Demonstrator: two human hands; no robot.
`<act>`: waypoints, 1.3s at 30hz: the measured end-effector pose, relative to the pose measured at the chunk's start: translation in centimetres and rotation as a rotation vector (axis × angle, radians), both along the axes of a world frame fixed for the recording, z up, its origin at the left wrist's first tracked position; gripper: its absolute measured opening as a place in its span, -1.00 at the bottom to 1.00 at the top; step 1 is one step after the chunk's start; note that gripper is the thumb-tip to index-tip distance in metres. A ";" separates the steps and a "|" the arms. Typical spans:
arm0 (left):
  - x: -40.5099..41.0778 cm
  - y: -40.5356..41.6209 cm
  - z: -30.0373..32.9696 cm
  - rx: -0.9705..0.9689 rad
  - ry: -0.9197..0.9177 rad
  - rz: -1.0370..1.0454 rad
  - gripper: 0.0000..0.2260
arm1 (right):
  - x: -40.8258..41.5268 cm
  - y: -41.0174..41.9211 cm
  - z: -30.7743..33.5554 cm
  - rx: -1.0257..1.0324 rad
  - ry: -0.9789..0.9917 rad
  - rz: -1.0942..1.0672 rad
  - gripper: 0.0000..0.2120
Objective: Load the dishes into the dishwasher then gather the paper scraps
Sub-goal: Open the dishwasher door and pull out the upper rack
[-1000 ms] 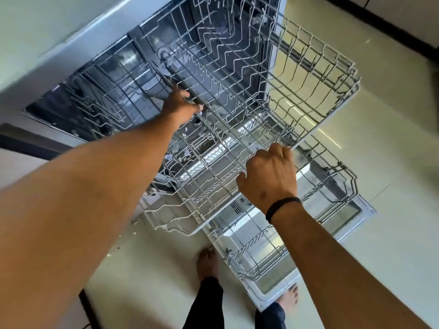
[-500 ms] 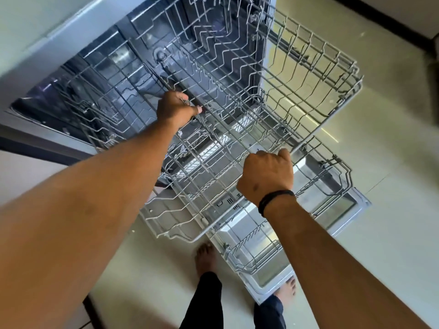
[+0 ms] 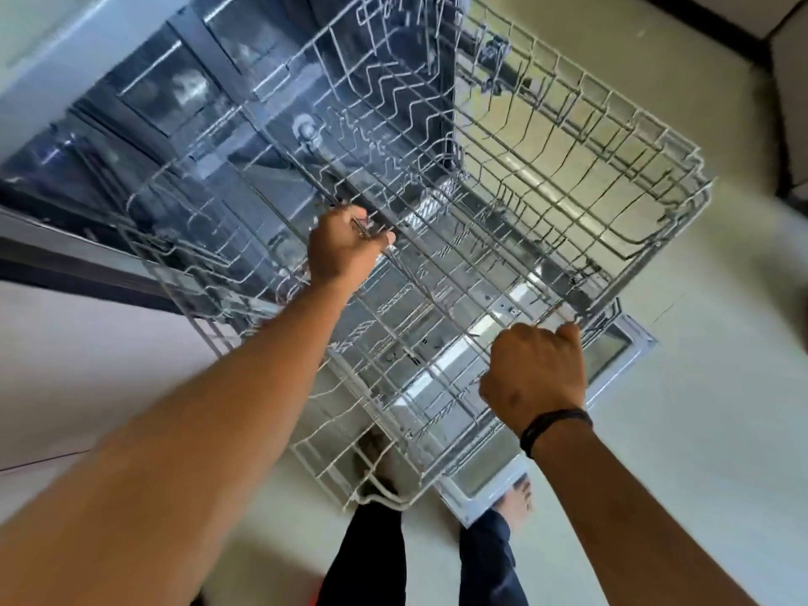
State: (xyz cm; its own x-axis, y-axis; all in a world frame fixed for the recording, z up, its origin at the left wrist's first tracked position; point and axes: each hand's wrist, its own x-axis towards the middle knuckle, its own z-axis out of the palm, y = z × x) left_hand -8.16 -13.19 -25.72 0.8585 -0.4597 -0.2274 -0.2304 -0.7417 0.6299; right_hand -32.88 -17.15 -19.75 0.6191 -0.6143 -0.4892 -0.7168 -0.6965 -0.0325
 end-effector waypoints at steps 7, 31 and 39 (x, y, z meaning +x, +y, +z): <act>-4.4 1.1 -0.4 -0.013 -0.008 -0.024 -0.54 | -3.4 1.3 -0.5 0.010 0.089 -0.049 -0.73; -12.7 9.5 19.1 -0.009 0.218 -0.250 -0.52 | -3.3 2.8 15.2 0.429 -0.468 -0.430 -0.83; -16.5 15.2 27.4 -0.048 0.256 -0.233 -0.54 | -2.5 4.6 24.7 0.412 -0.524 -0.315 -0.75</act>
